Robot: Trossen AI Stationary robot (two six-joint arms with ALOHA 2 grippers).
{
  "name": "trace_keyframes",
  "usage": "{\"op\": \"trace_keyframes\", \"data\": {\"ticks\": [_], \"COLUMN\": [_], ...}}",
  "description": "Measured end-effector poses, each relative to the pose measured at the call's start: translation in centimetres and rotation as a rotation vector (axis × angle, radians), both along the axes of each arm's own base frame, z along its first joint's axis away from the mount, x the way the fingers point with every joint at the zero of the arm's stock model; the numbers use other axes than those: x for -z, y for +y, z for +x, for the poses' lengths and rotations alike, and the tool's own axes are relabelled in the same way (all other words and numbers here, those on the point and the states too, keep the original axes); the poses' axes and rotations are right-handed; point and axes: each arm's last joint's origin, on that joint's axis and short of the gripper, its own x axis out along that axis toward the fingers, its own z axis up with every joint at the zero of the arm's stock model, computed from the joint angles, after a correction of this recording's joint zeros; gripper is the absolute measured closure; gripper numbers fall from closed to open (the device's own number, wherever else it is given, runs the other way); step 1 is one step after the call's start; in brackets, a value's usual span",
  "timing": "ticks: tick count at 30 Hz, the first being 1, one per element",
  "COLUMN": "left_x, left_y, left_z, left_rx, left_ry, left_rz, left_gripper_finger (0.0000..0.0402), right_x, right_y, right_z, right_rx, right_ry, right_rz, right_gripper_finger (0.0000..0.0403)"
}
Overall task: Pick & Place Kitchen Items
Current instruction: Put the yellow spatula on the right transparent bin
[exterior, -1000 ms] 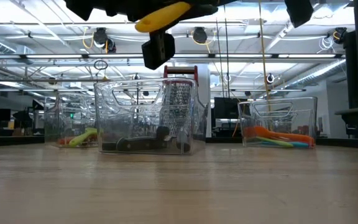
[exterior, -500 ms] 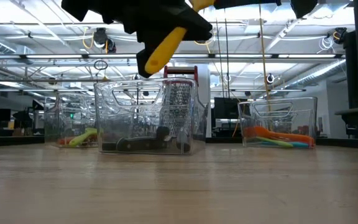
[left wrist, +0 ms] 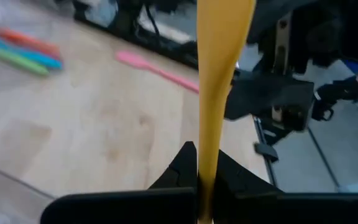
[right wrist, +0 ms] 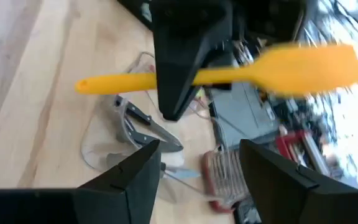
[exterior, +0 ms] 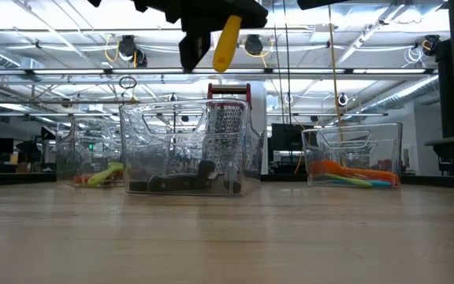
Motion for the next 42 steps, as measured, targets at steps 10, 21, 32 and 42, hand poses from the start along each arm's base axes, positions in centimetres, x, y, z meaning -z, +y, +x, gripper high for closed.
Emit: {"op": "trace_keyframes", "data": {"ticks": [10,21,32,42], "left_x": [-0.6,-0.2,-0.5,-0.6], "left_y": [-2.0,-3.7,-4.1,-4.4], "left_z": [-0.8,-1.8,-1.8,-1.8], "left_rx": [-0.012,-0.072,-0.062,-0.068], "left_ry": [-0.061,-0.032,-0.067,-0.087], "left_rz": [0.206,0.372,0.394,0.403], "left_gripper_finger": [0.0399,0.0399,0.0400,0.0400], "right_x": [0.2,-3.0,-5.5,-6.0], "right_y": [-1.3,-3.7,-6.2,-6.8], "right_z": [0.5,0.6,3.5,4.3], "right_rx": [0.121,0.110,-0.188,-0.285], "right_ry": [-0.103,-0.150,-0.173,-0.197], "right_rz": [0.043,0.200,0.620,0.747], "right_gripper_finger": [0.0213,0.0218,0.0218,0.0218]}}
